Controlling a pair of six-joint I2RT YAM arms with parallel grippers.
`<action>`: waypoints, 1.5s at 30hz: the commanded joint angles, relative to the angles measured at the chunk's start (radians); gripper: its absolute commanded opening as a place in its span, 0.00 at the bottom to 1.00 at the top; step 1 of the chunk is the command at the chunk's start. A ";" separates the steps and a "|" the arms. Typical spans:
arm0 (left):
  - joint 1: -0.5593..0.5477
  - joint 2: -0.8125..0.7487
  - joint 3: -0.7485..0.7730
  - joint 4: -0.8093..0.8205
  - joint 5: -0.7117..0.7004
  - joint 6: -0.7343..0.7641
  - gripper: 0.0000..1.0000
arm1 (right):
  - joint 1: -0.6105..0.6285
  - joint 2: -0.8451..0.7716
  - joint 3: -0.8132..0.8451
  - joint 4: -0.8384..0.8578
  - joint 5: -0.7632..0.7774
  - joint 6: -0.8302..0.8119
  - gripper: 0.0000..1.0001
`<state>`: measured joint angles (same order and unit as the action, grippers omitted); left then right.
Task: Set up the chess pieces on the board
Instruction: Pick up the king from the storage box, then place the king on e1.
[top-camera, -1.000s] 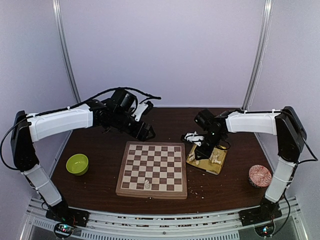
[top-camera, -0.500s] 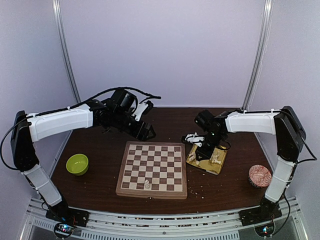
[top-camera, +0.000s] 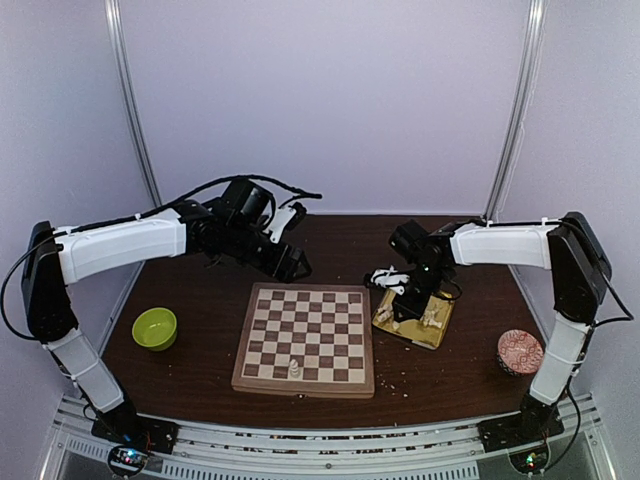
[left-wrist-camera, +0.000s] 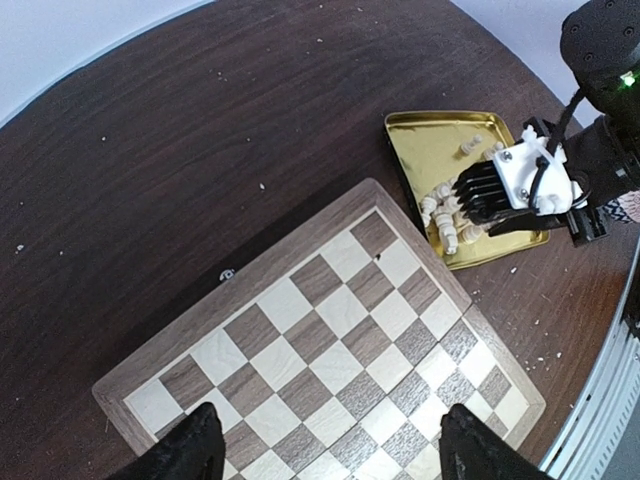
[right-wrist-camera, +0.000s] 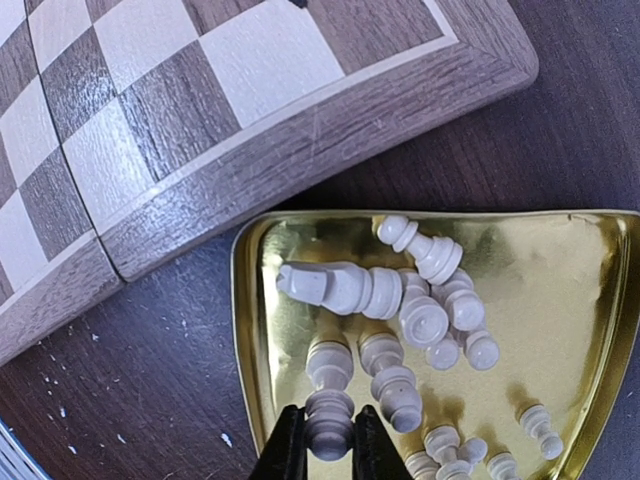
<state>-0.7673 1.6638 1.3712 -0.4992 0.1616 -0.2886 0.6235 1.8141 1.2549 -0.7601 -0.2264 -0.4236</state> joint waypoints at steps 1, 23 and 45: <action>0.003 -0.009 -0.016 0.039 0.007 -0.009 0.76 | 0.014 -0.037 0.012 -0.025 -0.001 -0.006 0.03; 0.003 -0.049 -0.041 0.012 -0.035 0.008 0.76 | 0.030 -0.201 -0.004 -0.076 -0.145 -0.047 0.01; 0.287 -0.080 0.118 -0.088 0.035 0.224 0.78 | 0.360 -0.063 0.341 -0.299 -0.083 -0.157 0.02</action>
<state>-0.5213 1.5814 1.5009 -0.6399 0.1169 -0.0757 0.9257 1.6814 1.5185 -0.9970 -0.3557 -0.5770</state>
